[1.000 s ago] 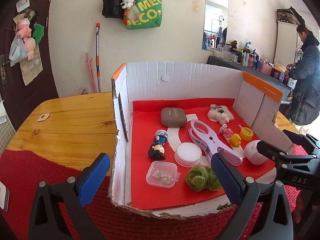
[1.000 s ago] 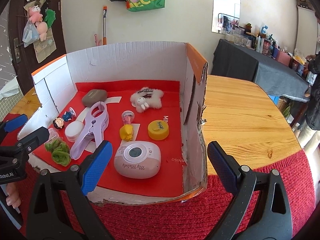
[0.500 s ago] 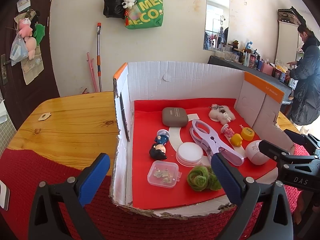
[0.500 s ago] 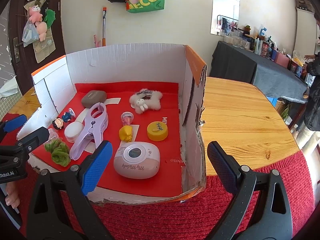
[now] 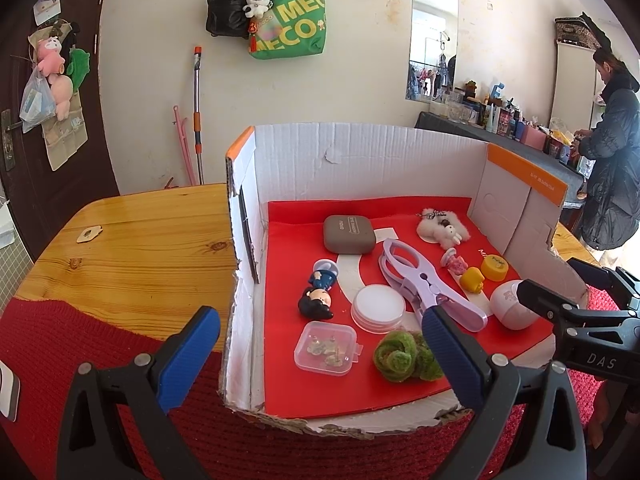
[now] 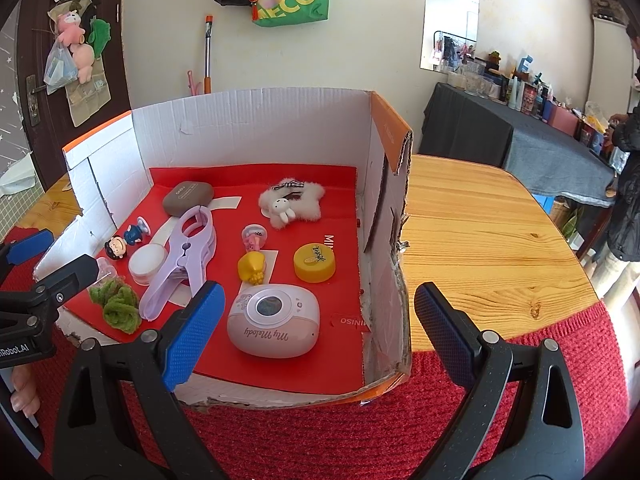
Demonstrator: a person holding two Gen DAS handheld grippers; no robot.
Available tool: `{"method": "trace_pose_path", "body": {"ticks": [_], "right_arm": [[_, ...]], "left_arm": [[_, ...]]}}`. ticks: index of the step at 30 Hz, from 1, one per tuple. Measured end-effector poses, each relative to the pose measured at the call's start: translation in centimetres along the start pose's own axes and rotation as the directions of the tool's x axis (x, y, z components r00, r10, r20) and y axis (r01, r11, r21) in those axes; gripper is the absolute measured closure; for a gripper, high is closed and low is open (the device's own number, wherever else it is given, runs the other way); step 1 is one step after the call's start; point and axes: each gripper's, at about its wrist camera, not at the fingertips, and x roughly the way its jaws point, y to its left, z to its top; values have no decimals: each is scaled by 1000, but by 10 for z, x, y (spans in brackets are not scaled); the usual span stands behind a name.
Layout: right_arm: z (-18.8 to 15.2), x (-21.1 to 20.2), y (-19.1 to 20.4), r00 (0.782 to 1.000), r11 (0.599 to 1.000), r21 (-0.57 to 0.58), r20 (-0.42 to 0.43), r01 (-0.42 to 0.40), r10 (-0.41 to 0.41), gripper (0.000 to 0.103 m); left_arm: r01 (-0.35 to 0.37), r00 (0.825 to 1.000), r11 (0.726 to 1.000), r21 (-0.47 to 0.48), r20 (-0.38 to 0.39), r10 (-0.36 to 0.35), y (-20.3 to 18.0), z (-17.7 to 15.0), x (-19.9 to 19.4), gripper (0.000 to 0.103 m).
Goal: Organize objects
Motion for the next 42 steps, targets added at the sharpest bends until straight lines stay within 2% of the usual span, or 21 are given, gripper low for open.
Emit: {"method": "trace_pose_path", "body": {"ticks": [16,23,31,38,42], "right_arm": [[-1,-1,0,1000,1000,0,2,3,-3,6],[-1,-9,0,999,1000,-1,36,19,-19,6],[-2,-31,-1,999,1000,-8,42,23,-23,6],[-15,-53,-3,1000,1000,26,-5,-14,14,6],[-31,-60,0,999,999,26,-48,-19,20,6]], "left_arm": [[-2,1000,1000,2,3,2,0,0,-1,0],[-25,999,1000,18,42,24,-2,3,-13,0],[7,999,1000,-3,37,-7,5,4,-34,0],[6,1000,1000,7,10,-6,7,-11,-59,0],[9,999,1000,3,-34,-9,7,-25,-67,0]]}}
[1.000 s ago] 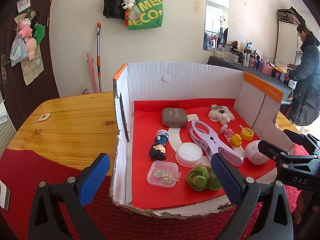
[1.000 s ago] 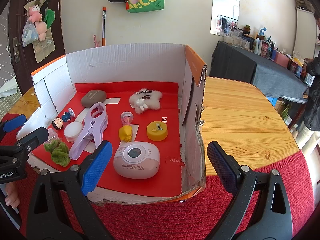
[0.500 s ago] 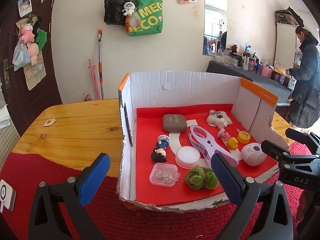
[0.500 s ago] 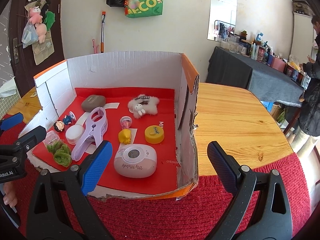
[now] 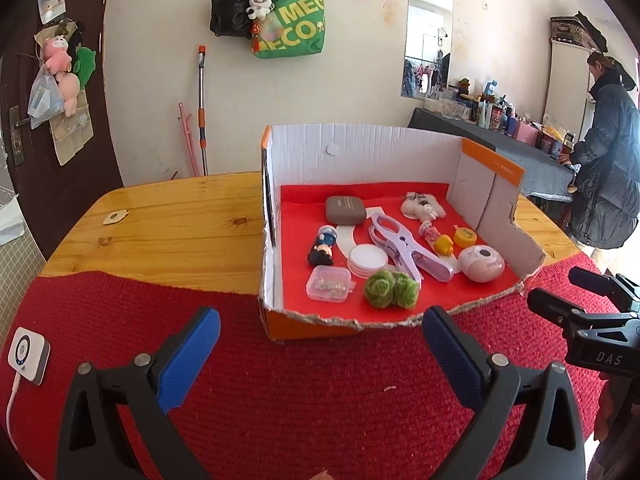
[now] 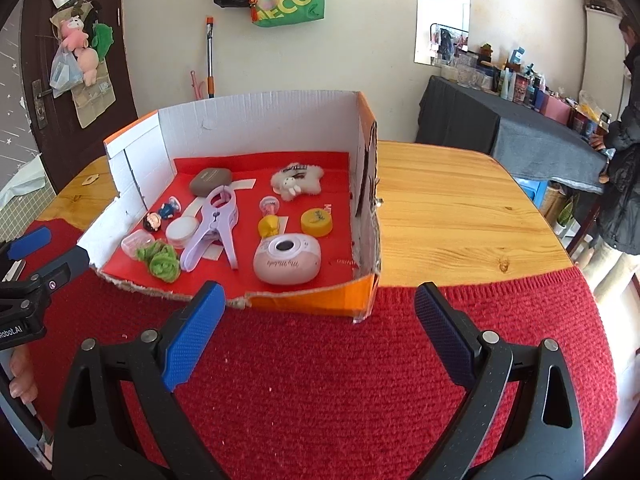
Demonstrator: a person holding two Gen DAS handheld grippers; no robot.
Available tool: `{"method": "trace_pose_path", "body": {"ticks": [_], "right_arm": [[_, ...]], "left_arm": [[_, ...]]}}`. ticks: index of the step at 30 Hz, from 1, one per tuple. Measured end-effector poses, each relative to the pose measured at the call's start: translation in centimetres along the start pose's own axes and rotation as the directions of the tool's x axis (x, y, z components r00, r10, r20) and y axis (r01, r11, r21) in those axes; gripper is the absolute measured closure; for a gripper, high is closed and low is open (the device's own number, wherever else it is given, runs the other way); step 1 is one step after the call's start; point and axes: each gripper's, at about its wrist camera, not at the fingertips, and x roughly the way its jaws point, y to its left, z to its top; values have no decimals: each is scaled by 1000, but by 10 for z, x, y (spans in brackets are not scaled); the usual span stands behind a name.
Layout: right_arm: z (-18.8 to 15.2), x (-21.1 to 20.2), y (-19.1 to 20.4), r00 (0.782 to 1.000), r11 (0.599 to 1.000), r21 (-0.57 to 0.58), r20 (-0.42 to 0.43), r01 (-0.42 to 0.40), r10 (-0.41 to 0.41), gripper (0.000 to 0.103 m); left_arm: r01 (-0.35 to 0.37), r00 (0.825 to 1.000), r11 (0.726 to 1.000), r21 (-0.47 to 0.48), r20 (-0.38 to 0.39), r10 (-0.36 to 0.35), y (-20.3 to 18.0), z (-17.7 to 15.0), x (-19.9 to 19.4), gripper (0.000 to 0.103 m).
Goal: Organize objects
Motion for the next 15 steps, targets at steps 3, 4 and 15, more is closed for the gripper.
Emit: {"method": "trace_pose_path", "body": {"ticks": [3,4,15], "right_arm": [[-15,2,2,999,1000,12,-54,-10,11,6],[-19,4,3,998,1000,14,-66,-10,11,6],[-39,30,5,983,999,24,-181,37,-32,6]], "left_arm": [[4,998,1000,-8,-62,-4,-2,-12,5,0],[7,996,1000,-7,-86,-8,-3,-16,9,0],[-28,970,999,-26,-244,21,-13,-38,44,0]]}}
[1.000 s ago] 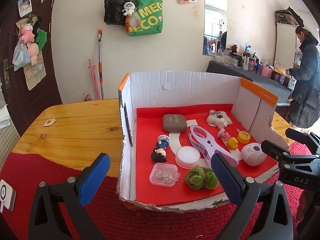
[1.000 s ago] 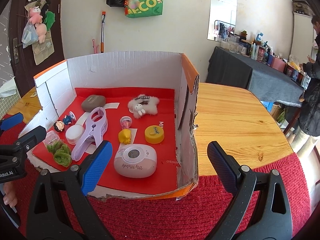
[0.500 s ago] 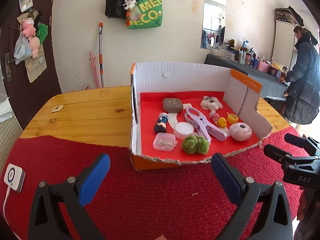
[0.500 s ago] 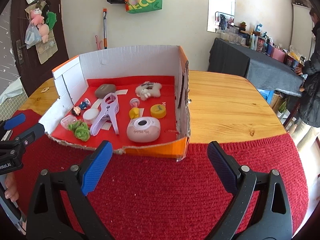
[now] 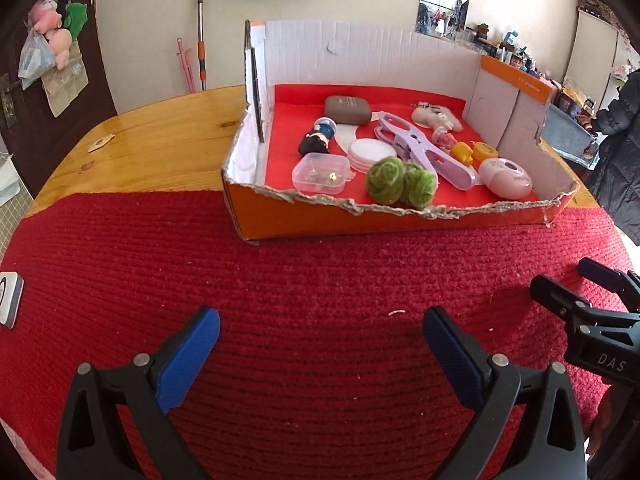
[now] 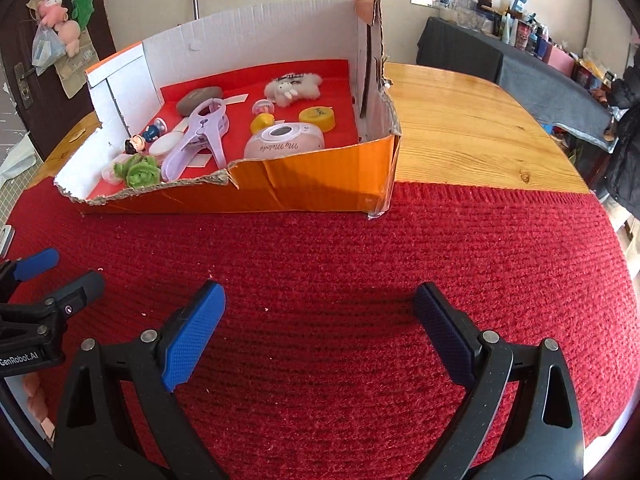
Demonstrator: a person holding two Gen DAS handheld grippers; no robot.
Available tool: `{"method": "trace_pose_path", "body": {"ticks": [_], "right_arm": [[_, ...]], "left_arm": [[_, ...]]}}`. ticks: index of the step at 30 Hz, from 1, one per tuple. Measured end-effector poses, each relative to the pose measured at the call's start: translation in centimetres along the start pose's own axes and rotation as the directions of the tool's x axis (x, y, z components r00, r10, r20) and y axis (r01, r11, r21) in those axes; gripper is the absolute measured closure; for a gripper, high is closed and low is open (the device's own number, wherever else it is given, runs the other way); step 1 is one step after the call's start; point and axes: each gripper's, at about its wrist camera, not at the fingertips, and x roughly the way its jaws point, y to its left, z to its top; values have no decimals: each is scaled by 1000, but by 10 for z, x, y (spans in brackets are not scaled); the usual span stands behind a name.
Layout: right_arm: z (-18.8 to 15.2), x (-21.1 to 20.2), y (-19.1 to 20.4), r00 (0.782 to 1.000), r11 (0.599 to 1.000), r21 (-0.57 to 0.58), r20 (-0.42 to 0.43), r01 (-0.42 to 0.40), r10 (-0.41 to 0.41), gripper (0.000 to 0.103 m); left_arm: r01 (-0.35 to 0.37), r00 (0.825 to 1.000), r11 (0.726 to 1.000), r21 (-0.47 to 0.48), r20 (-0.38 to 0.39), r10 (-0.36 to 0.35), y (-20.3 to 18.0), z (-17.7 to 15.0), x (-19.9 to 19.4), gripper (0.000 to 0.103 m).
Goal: Organize objects
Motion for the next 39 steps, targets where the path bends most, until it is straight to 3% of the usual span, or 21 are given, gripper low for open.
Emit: {"method": "trace_pose_path", "body": {"ticks": [9,39], "right_arm": [[-1,2,0,1000,1000,6,-11,27,-27,0],[-3,-3,0,999,999,6,-8,50,-50,0]], "left_arm": [[-34,999,999,1,9,34,-1,0,1,0],[-55,998,999,-2,14,55,-3,0,1,0]]}}
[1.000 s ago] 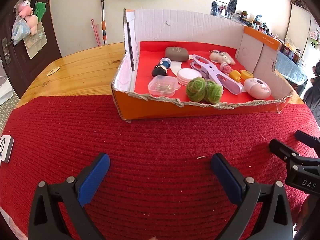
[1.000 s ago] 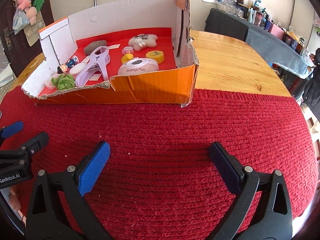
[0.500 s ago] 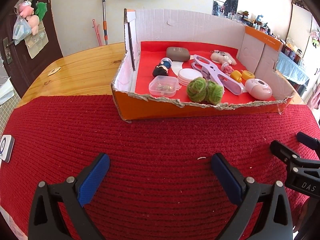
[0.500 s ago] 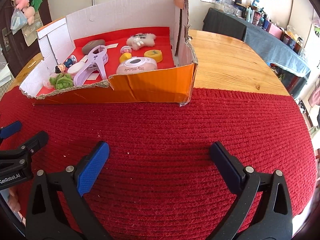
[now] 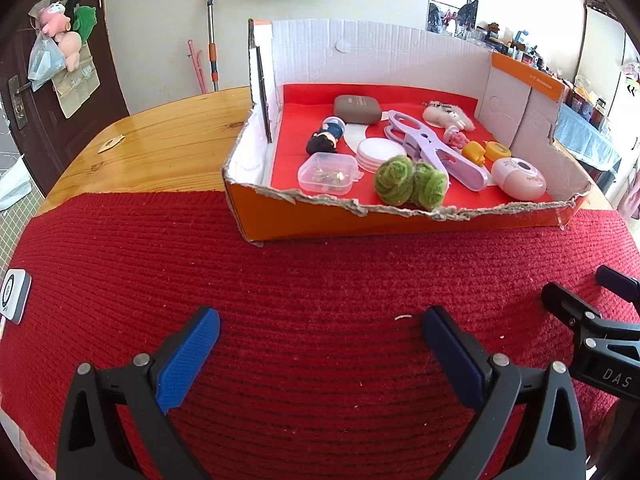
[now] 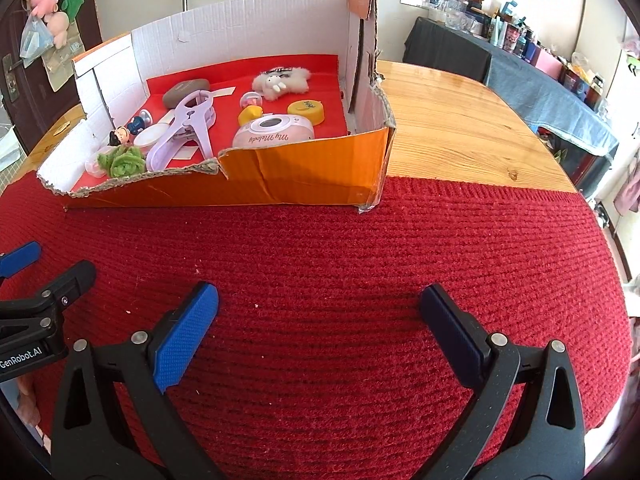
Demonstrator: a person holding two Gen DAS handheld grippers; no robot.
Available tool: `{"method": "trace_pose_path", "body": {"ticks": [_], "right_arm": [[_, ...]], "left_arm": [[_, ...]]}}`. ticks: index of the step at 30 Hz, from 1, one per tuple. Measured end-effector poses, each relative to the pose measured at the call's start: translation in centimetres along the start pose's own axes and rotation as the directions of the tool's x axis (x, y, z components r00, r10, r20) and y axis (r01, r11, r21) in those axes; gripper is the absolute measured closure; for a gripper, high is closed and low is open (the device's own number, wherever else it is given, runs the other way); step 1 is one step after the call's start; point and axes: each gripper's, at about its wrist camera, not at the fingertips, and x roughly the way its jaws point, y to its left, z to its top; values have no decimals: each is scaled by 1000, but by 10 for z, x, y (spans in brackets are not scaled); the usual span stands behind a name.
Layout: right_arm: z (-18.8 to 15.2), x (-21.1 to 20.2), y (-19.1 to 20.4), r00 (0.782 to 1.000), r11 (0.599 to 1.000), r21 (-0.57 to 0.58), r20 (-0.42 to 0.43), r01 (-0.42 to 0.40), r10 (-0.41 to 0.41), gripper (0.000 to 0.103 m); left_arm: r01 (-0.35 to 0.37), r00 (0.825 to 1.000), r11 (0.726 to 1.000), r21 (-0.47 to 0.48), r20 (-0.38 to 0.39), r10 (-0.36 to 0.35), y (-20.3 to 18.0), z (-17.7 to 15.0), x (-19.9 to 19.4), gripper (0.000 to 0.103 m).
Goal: Organize objects
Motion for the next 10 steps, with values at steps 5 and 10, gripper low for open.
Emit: {"method": "trace_pose_path", "body": {"ticks": [5,10], "right_arm": [[0,0,0,1000,1000,0,0,0,0,0],[0,0,0,1000,1000,0,0,-1,1,0]], "left_arm": [[-2,1000,1000,-3,3,2,-1,0,0,0],[-3,1000,1000,-5,3,3,0,0,0,0]]}}
